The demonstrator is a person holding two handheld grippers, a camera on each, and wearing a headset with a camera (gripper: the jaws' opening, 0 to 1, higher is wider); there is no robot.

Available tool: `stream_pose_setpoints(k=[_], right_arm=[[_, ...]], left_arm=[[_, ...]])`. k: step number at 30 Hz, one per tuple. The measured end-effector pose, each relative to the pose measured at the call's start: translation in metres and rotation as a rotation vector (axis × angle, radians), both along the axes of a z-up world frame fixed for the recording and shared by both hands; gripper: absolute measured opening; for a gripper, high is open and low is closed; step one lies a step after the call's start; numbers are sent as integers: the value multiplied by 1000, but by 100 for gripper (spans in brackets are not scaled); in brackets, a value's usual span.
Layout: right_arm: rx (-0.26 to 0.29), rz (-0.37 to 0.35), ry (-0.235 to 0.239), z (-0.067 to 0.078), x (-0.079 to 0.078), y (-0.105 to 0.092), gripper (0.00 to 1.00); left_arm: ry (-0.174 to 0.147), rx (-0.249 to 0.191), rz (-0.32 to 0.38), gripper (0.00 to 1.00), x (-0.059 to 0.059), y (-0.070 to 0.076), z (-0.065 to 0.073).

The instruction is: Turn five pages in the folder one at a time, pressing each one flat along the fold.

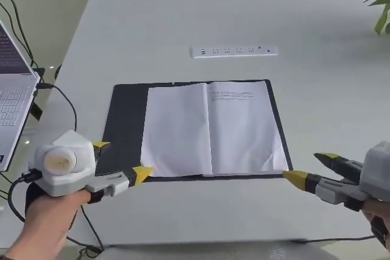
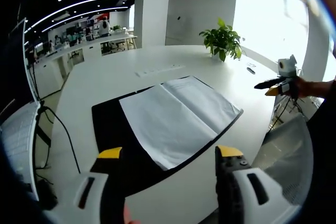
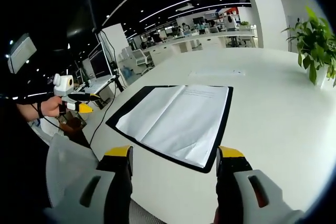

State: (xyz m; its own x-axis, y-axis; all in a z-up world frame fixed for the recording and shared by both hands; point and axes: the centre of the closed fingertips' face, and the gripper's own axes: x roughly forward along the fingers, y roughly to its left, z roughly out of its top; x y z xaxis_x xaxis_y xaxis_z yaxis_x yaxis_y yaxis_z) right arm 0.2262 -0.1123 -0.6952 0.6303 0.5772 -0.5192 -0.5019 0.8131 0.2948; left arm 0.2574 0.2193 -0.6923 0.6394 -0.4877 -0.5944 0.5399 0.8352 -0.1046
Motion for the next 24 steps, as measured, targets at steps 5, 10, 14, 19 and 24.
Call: stream_pose_setpoints(k=[5,10,14,19,24], right_arm=[[-8,-2,8,-7,-1,-5,62],[-2,-20,7,-6,-4,-10,62],[1,-33,10,-6,-8,-10,62],[3,-38,13,-6,-12,-10,63],[9,-52,11,-6,-11,-12,63]], left_arm=[[-2,-5,-4,69,1,-3,2],[-1,-4,-25,69,2,-11,2],[-1,0,-51,69,3,-22,3],[-1,-2,-98,68,6,-45,7],[-3,-3,-167,68,11,-75,8]])
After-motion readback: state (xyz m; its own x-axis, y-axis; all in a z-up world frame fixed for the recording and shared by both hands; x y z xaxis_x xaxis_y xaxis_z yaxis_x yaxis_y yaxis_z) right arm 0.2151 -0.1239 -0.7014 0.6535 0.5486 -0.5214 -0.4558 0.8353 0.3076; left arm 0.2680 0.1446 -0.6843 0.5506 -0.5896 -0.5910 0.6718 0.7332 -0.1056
